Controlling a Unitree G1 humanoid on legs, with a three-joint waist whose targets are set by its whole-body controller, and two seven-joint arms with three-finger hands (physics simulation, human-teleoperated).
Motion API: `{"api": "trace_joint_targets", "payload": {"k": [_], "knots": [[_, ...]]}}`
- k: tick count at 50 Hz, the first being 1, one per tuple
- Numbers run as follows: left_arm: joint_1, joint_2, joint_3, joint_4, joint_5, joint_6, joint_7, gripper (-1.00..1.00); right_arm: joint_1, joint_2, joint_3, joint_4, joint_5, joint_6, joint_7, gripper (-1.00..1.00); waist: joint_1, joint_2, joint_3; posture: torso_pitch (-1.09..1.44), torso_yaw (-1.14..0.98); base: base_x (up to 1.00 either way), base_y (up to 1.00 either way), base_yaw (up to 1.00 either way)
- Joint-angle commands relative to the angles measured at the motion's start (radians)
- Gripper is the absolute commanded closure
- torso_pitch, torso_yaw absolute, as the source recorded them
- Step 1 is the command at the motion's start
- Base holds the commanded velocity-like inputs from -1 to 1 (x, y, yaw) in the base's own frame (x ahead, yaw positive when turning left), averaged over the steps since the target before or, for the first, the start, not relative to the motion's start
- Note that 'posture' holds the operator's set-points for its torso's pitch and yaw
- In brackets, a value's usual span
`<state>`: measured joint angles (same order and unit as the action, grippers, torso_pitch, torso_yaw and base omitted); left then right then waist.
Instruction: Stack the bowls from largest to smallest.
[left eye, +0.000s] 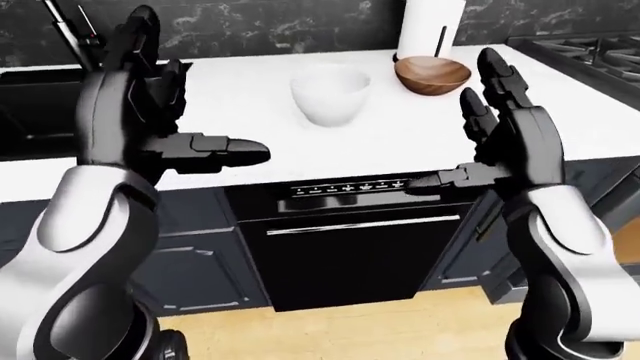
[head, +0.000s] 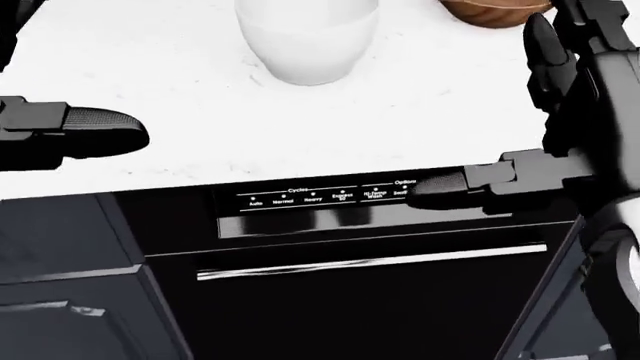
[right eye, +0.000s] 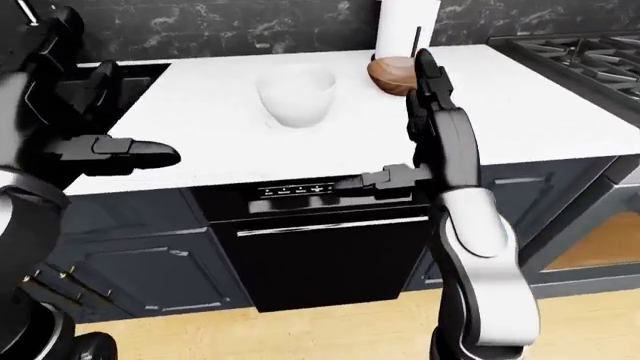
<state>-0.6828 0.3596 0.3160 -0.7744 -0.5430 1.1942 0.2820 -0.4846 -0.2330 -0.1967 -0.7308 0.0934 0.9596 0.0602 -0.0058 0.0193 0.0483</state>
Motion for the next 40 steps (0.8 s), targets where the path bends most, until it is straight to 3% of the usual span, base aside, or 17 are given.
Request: {"api": "trace_joint_targets", "payload": {"k": [1, 2, 3, 8, 12, 14, 15, 18, 23, 26, 27, 29, 32, 33, 35, 38, 40], "knots": [[-0.020, 0.008, -0.009, 0.003, -0.018, -0.015, 0.002, -1.00, -0.018, -0.014, -0.023, -0.018, -0.003, -0.011, -0.010, -1.00, -0.008, 0.014, -0.018, 0.00, 0.00, 0.00, 0.00, 0.00], [-0.023, 0.011, -0.009, 0.007, -0.020, -0.017, 0.003, -1.00, -0.020, -0.018, -0.022, -0.019, -0.003, -0.009, -0.011, -1.00, -0.011, 0.043, -0.026, 0.00, 0.00, 0.00, 0.00, 0.00], [-0.027, 0.015, -0.006, 0.011, -0.024, -0.017, 0.005, -1.00, -0.027, -0.021, -0.023, -0.025, 0.001, 0.001, -0.010, -1.00, -0.007, 0.015, -0.039, 0.00, 0.00, 0.16, 0.00, 0.00], [-0.029, 0.031, 0.005, 0.014, -0.044, -0.018, 0.015, -1.00, -0.039, -0.029, -0.028, -0.028, 0.012, 0.005, -0.010, -1.00, 0.016, 0.000, 0.009, 0.00, 0.00, 0.52, 0.00, 0.00], [-0.034, 0.047, 0.017, 0.022, -0.063, -0.019, 0.020, -1.00, -0.041, -0.031, -0.027, -0.036, 0.015, 0.011, -0.016, -1.00, 0.032, -0.048, 0.014, 0.00, 0.00, 0.59, 0.00, 0.00], [-0.037, 0.051, 0.020, 0.022, -0.074, -0.017, 0.026, -1.00, -0.047, -0.032, -0.030, -0.043, 0.020, 0.024, -0.019, -1.00, 0.029, -0.120, -0.013, 0.00, 0.00, 0.59, 0.00, 0.00], [-0.038, 0.054, 0.021, 0.025, -0.077, -0.020, 0.029, -1.00, -0.050, -0.033, -0.033, -0.044, 0.023, 0.028, -0.020, -1.00, 0.024, -0.087, 0.017, 0.00, 0.00, 0.57, 0.00, 0.00], [-0.033, 0.059, 0.021, 0.023, -0.089, -0.023, 0.037, -1.00, -0.057, -0.038, -0.034, -0.053, 0.028, 0.042, -0.023, -1.00, 0.026, -0.080, -0.011, 0.00, 0.00, 0.53, 0.00, 0.00], [-0.032, 0.069, 0.021, 0.022, -0.106, -0.023, 0.050, -1.00, -0.052, -0.036, -0.035, -0.047, 0.035, 0.033, -0.028, -1.00, 0.013, -0.047, -0.012, 0.00, 0.00, 0.15, 0.00, 0.00], [-0.030, 0.075, 0.024, 0.025, -0.115, -0.029, 0.052, -1.00, -0.057, -0.035, -0.031, -0.048, 0.041, 0.032, -0.029, -1.00, 0.005, 0.039, -0.051, 0.00, 0.00, 0.00, 0.06, 0.00], [-0.030, 0.077, 0.025, 0.026, -0.118, -0.030, 0.053, -1.00, -0.058, -0.036, -0.030, -0.046, 0.042, 0.031, -0.030, -1.00, 0.032, -0.012, -0.027, 0.00, 0.00, 0.00, 0.00, 0.36], [-0.032, 0.083, 0.033, 0.026, -0.130, -0.026, 0.058, -1.00, -0.063, -0.039, -0.026, -0.038, 0.041, 0.027, -0.031, -1.00, 0.036, 0.029, -0.021, 0.00, 0.00, 0.00, 0.00, 0.73], [-0.032, 0.092, 0.039, 0.028, -0.143, -0.029, 0.064, -1.00, -0.084, -0.045, -0.031, -0.039, 0.046, 0.049, -0.035, -1.00, 0.019, 0.017, -0.031, 0.00, 0.00, 0.00, 0.07, 0.46], [-0.031, 0.094, 0.037, 0.032, -0.146, -0.034, 0.067, -1.00, -0.086, -0.038, -0.039, -0.037, 0.058, 0.049, -0.036, -1.00, 0.036, -0.010, -0.016, 0.00, 0.00, 0.00, 0.00, 0.00], [-0.028, 0.097, 0.034, 0.031, -0.151, -0.038, 0.071, -1.00, -0.083, -0.041, -0.035, -0.034, 0.061, 0.047, -0.039, -1.00, 0.038, -0.015, 0.020, 0.00, 0.00, 0.00, 0.00, 0.00], [-0.035, 0.102, 0.034, 0.035, -0.160, -0.038, 0.078, -1.00, -0.087, -0.048, -0.035, -0.039, 0.066, 0.054, -0.042, -1.00, 0.038, -0.080, -0.005, 0.00, 0.00, 0.00, 0.00, 0.00], [-0.032, 0.104, 0.034, 0.035, -0.165, -0.041, 0.083, -1.00, -0.095, -0.053, -0.036, -0.039, 0.069, 0.058, -0.042, -1.00, 0.024, -0.042, -0.006, 0.00, 0.00, 0.00, 0.00, 0.00]]}}
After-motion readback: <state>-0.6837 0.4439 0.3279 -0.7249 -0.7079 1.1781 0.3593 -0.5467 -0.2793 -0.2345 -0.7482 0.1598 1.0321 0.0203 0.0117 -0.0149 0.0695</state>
